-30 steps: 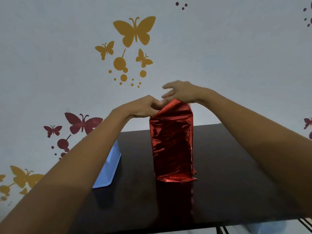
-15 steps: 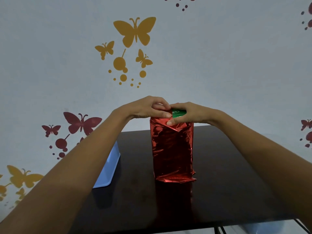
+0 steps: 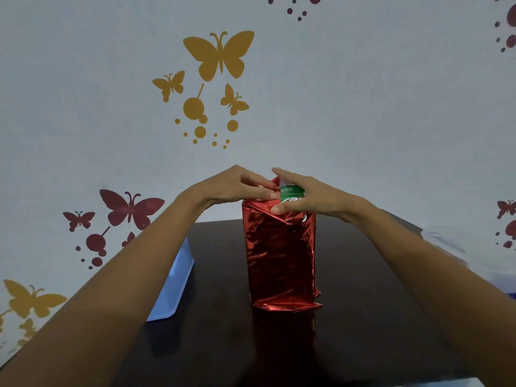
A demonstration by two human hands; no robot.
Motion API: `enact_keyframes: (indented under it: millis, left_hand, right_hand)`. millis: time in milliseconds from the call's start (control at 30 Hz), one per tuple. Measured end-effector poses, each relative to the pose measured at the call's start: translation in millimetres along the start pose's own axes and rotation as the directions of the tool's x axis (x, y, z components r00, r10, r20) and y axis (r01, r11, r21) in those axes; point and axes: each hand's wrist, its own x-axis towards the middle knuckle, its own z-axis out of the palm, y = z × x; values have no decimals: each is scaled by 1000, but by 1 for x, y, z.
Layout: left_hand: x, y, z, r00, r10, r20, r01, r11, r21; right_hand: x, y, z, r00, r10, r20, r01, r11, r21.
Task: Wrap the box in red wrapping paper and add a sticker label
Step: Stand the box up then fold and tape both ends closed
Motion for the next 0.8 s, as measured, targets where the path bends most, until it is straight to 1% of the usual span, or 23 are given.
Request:
enact_keyframes:
  millis: [167, 233, 267, 300, 333, 367, 400, 433, 467, 500, 533, 567, 600, 633, 667, 767, 800]
  left_hand:
    - [3, 1, -1, 999, -42, 30, 41, 999, 26]
    - [0, -1, 1, 999, -52, 12, 52, 999, 16]
    - [-3, -1, 3, 998, -45, -37, 45, 999, -11]
    - [-8, -2, 6, 991, -28, -132, 20, 998, -61]
    - [-16, -5, 8, 965, -5, -264, -30, 991, -127]
    - [-30, -11, 10, 906, -7, -423, -77, 980, -181]
    - [-47, -21, 11, 819, -46, -572, -88, 975, -205]
    - [-66, -37, 12, 712, -111, -693, -28, 982, -186]
    - [-85, -58, 10, 615, -182, -768, 147, 982, -115]
    - [-103, -79, 7, 565, -261, -783, 399, 917, -17]
    - [-118, -99, 4, 543, -369, -754, 610, 791, 51]
    - [-127, -116, 4, 521, -499, -693, 735, 675, 67]
    - [-133, -129, 5, 501, -608, -616, 789, 613, 36]
    - [-135, -137, 7, 492, -681, -543, 801, 598, -25]
    - [-136, -142, 10, 490, -712, -503, 795, 601, -76]
    - [-133, -144, 12, 505, -735, -453, 712, 651, -263]
    - [-131, -141, 11, 504, -756, -417, 679, 645, -351]
  right_hand:
    - [4, -2, -4, 999, 10, 38, -7, 996, -85]
    - [6, -2, -4, 999, 25, 36, -21, 995, -101]
    - [6, -1, -4, 999, 30, 33, -26, 993, -111]
    - [7, -1, -5, 999, 32, 31, -28, 992, -119]
    - [7, 0, -5, 999, 36, 29, -33, 993, -116]
    - [7, 1, -5, 999, 43, 28, -40, 993, -109]
    - [7, 1, -5, 998, 49, 28, -46, 994, -102]
    - [7, 2, -5, 998, 49, 31, -46, 994, -100]
    - [7, 2, -5, 998, 48, 30, -45, 994, -100]
    - [7, 2, -5, 998, 48, 27, -45, 994, -102]
    - [8, 2, -4, 998, 50, 26, -47, 994, -103]
    - [8, 2, -4, 998, 52, 26, -49, 994, -101]
    - [8, 1, -4, 998, 55, 24, -53, 994, -96]
    - [8, 1, -3, 998, 59, 21, -57, 994, -90]
    - [8, 1, -3, 998, 64, 22, -62, 994, -86]
    - [9, 0, -4, 996, 82, 43, -78, 993, -86]
    - [9, 0, -5, 995, 86, 49, -82, 993, -85]
